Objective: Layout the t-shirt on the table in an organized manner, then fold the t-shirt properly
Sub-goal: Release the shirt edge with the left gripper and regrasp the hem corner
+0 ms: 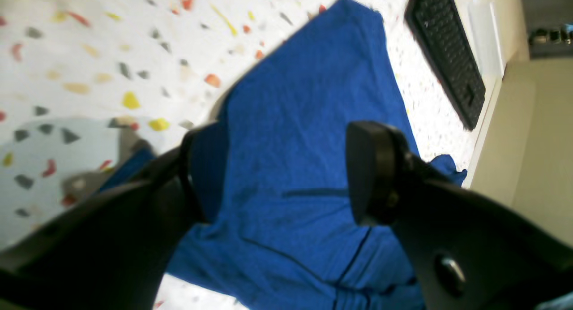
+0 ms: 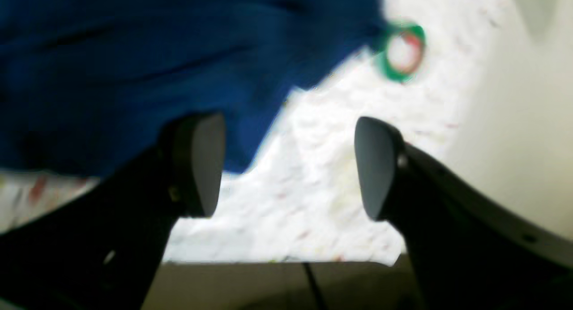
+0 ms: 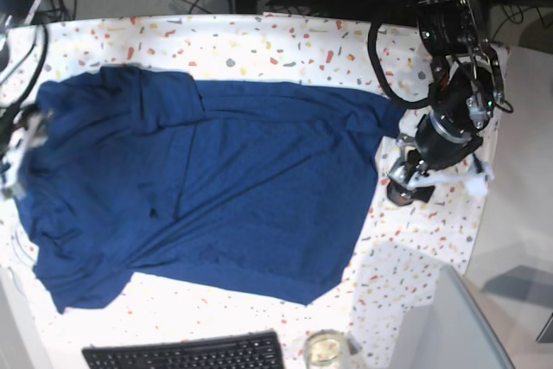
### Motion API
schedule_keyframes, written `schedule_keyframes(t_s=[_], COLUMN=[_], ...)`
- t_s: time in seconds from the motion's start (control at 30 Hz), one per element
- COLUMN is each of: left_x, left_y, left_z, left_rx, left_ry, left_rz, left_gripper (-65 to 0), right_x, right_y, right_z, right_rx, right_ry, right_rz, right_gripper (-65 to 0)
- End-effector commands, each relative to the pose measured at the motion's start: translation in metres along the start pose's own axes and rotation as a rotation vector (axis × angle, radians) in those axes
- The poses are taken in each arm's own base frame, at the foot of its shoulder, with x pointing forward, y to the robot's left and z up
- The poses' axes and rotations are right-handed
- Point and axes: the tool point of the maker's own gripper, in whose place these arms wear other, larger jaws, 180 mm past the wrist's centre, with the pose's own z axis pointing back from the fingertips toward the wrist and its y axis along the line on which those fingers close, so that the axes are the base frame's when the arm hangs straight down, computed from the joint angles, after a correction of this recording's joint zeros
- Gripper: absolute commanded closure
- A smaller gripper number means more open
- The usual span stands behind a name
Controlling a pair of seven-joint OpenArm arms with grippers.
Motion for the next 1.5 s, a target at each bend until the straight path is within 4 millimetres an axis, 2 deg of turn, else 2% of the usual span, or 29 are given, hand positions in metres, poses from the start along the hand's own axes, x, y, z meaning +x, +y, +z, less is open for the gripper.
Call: schedule_keyframes(t_s=[0.0,0.03,0.1,0.13,0.23,0.27,0.33,0.4,0.5,0.57,0.67,0.77,0.8,0.87,0.93,1.0,1.1,1.37,1.47], left_x=[0.008,0.008,0.002,0.000,-0.011,-0.012,-0.018,-0.023,-0.032,-0.036,-0.040,-0.041,-0.043,-0.051,-0.058,-0.063,-0.068,-0.071,-0.070], left_y=[0.006,0.017,0.034,0.041,0.057,0.061,0.070,0.079,0.091,0.099,0.108,0.117,0.120,0.128,0.132,0.135,0.135,0.104,0.099], left_z=[0.006,0.008,0.009,0.009,0.012,0.013,0.017,0.020,0.025,0.029,0.033,0.033,0.032,0.031,0.029,0.027,0.024,0.008,0.005], left_rx=[0.006,0.030,0.069,0.085,0.121,0.130,0.149,0.168,0.196,0.214,0.234,0.255,0.261,0.277,0.287,0.294,0.295,0.191,0.183], left_ry=[-0.026,-0.023,0.001,0.010,0.038,0.041,0.054,0.066,0.092,0.100,0.098,0.069,0.071,0.091,0.101,0.106,0.115,0.110,0.107], left_rz=[-0.007,-0.015,-0.029,-0.029,-0.025,-0.023,-0.021,-0.023,-0.033,-0.025,-0.022,-0.025,-0.019,-0.002,0.015,0.043,0.055,0.057,0.059], left_gripper=[-39.3,-38.7,-31.3,-25.2,-0.7,0.0,0.0,0.0,0.0,0.0,0.0,0.0,-3.6,-17.6,-28.5,-34.6,-36.0,-35.9,-35.9], right_x=[0.010,0.009,0.005,0.002,-0.002,-0.002,-0.001,0.000,-0.002,-0.001,-0.001,-0.001,-0.001,-0.001,-0.001,-0.001,-0.002,-0.004,-0.004], right_y=[0.003,0.015,0.037,0.045,0.072,0.087,0.122,0.149,0.169,0.176,0.176,0.175,0.175,0.174,0.174,0.174,0.174,0.170,0.170], right_z=[0.010,0.014,0.017,0.018,0.015,0.014,0.014,0.016,0.017,0.018,0.017,0.017,0.017,0.017,0.017,0.017,0.017,0.016,0.016], right_rx=[-0.015,-0.003,0.028,0.042,0.099,0.132,0.210,0.270,0.316,0.332,0.332,0.329,0.329,0.327,0.328,0.327,0.327,0.319,0.319], right_ry=[-0.060,-0.084,-0.113,-0.117,-0.120,-0.122,-0.138,-0.164,-0.175,-0.177,-0.176,-0.176,-0.176,-0.176,-0.175,-0.174,-0.173,-0.166,-0.166], right_rz=[0.016,0.015,0.005,-0.001,0.010,0.043,0.116,0.161,0.180,0.181,0.172,0.175,0.175,0.176,0.176,0.177,0.177,0.187,0.187], right_gripper=[-42.5,-42.5,-42.5,-42.5,-42.5,-42.3,-39.8,-34.1,-27.9,-26.7,-26.7,-30.0,-31.5,-33.2,-33.3,-33.3,-33.3,-33.0,-33.0])
